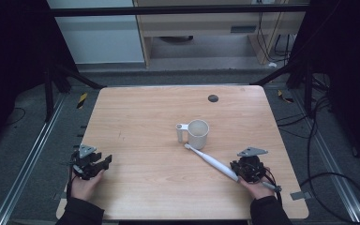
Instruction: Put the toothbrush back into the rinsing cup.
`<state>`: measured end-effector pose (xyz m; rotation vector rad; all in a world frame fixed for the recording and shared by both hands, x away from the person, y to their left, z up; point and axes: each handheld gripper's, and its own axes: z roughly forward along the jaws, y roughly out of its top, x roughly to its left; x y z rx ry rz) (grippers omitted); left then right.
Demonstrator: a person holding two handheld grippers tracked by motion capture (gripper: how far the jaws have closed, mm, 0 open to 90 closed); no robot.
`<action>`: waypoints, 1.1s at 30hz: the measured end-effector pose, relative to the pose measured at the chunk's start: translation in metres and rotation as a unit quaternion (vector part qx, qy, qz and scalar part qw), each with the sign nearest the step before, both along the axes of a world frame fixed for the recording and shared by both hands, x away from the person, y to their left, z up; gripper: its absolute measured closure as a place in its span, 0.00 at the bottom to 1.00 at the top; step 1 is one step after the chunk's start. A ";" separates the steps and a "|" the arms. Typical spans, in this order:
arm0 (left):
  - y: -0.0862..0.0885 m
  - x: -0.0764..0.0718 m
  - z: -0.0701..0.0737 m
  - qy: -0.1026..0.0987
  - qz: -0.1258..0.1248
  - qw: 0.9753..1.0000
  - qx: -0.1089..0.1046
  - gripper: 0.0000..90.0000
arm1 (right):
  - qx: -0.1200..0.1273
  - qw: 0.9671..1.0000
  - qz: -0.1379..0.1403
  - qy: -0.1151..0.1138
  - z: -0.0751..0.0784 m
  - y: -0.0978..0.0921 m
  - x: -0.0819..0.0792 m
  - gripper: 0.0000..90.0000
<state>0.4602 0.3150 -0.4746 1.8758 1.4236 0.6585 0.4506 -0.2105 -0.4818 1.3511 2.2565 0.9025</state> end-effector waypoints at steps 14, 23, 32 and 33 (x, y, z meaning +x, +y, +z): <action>-0.002 0.001 -0.001 0.004 -0.003 1.000 0.003 0.57 | 0.004 0.999 0.016 -0.039 0.032 0.009 0.013 0.71; -0.002 0.002 -0.002 0.007 -0.006 1.000 0.003 0.57 | 0.004 0.998 0.044 -0.043 0.051 0.022 0.022 0.62; -0.003 0.002 -0.002 0.009 -0.009 1.000 0.004 0.57 | -0.019 0.996 0.087 -0.027 0.061 0.043 0.034 0.60; -0.003 0.002 -0.002 0.009 -0.009 1.000 0.004 0.57 | -0.022 0.995 0.090 -0.023 0.061 0.046 0.035 0.60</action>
